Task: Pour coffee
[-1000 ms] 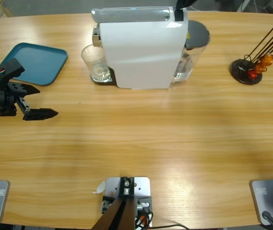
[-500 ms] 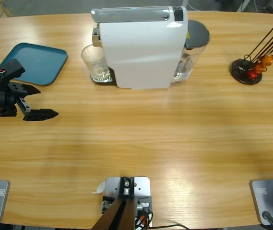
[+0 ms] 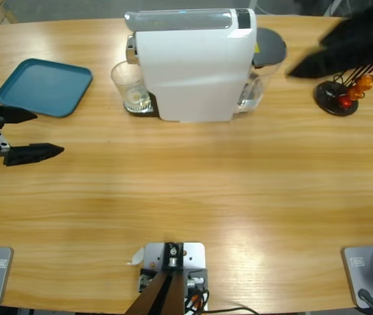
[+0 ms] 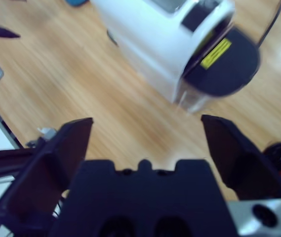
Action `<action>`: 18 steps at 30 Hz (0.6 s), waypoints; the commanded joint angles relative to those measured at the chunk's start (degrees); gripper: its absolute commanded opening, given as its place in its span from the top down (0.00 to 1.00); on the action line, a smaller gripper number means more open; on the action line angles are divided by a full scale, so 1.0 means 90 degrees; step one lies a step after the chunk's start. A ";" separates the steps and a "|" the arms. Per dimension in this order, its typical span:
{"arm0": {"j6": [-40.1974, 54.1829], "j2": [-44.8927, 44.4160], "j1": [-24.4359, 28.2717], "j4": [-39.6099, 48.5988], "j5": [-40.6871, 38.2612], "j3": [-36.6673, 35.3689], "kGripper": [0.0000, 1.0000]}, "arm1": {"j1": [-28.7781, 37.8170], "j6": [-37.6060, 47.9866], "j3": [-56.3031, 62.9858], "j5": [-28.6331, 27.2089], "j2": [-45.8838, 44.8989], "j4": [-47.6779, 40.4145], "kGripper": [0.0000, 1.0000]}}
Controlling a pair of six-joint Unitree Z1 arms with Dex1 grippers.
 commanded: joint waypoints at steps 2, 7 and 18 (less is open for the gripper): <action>-0.0065 0.0060 -0.0075 0.0005 -0.0333 0.0334 0.00 | 0.0099 -0.0003 0.3195 -0.0372 -0.1425 -0.2186 0.00; -0.0352 -0.0210 -0.0179 -0.0472 -0.0620 0.0705 0.00 | 0.0099 -0.0275 0.3635 -0.0341 -0.1411 -0.2522 0.00; -0.0624 0.0111 -0.0563 -0.0901 -0.0552 0.0910 0.00 | 0.0099 -0.0302 0.4026 -0.0489 -0.1485 -0.3032 0.00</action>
